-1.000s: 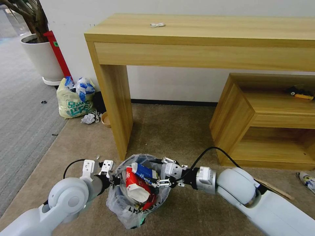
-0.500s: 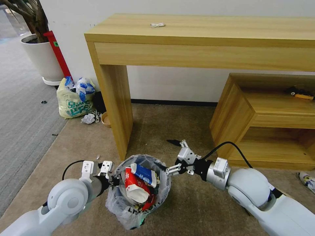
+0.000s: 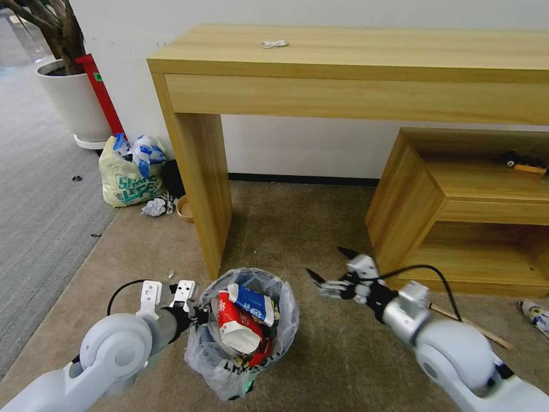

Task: Pick up the trash bin and place the garbage on the floor into it.

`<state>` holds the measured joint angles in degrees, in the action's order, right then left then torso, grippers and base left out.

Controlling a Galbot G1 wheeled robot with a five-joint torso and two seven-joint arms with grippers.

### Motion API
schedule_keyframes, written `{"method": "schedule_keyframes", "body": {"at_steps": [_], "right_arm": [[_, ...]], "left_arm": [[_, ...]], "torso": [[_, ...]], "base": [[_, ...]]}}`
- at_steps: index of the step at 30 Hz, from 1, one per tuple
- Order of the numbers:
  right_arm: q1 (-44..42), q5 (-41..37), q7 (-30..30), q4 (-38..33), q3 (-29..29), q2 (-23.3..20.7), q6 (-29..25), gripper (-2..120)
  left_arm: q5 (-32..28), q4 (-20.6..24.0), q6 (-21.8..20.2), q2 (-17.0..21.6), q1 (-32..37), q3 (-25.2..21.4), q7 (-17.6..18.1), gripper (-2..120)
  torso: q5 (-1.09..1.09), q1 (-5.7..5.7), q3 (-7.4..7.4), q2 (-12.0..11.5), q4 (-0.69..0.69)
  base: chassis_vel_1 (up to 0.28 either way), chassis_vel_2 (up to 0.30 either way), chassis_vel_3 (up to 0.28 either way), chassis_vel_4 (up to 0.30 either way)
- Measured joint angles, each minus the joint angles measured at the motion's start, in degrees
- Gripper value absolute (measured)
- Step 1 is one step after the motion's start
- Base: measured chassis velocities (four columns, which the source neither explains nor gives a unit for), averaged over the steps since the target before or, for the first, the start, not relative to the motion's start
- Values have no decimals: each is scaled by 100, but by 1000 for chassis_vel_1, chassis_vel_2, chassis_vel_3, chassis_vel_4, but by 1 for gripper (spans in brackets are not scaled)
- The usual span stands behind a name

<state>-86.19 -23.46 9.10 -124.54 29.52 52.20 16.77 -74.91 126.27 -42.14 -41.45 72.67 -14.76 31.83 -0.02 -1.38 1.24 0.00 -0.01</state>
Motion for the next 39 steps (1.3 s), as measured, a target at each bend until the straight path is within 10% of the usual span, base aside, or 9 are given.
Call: {"method": "schedule_keyframes", "body": {"at_steps": [15,39], "right_arm": [[-924,353,199,575,1079,374,-460,100],[-180,387,546,3151,433,230,-236,100]], "left_arm": [[226,-151,0,-230,43,40,-181,0],[260,-163,0,-258,85,24,-206,0]], "torso": [[1,0,0,0,1],[1,-1,1,0,1]], "base": [[-43,-48,48,50],[-87,-87,87,86]]}}
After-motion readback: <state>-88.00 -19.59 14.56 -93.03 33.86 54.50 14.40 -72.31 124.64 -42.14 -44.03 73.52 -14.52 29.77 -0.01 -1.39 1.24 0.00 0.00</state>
